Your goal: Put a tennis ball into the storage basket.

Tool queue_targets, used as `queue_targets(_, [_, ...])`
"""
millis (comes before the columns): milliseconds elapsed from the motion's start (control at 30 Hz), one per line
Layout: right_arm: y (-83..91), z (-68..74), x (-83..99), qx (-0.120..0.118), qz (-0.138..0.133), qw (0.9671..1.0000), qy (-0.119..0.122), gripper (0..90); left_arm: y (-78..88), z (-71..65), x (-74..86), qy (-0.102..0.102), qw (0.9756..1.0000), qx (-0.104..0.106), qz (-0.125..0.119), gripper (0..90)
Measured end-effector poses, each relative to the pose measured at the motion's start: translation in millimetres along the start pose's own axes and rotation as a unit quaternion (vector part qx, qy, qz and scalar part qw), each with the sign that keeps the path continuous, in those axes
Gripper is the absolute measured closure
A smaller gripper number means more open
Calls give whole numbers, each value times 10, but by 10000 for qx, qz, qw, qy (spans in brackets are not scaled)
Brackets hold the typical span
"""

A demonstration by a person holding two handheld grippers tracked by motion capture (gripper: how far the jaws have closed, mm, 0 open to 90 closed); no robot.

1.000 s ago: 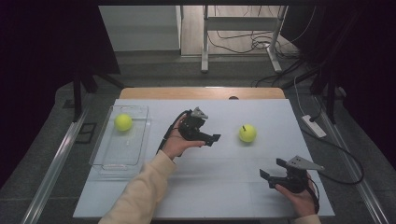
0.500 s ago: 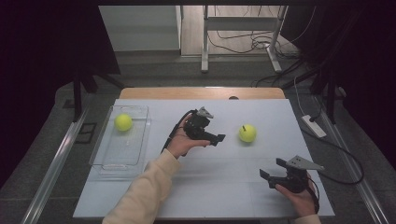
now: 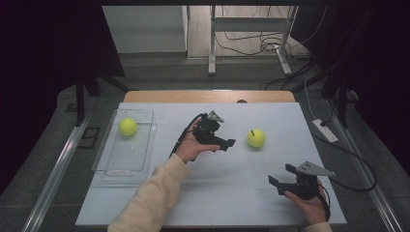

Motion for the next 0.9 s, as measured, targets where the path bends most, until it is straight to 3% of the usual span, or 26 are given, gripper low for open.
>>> queue_targets(900, [-18, 14, -6, -49, 10, 10000, 22, 122, -274, -108, -97, -144, 9998, 122, 79, 130])
Point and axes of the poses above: each handheld gripper's, and its own axes: y roughly backward along the jaws, x roughly out of its underside, z roughly to its left, the point moved 5 cm from there along -y, roughly forward along the jaws, and after that the axes turned 3 degrees about x, right-handed, at the moved point
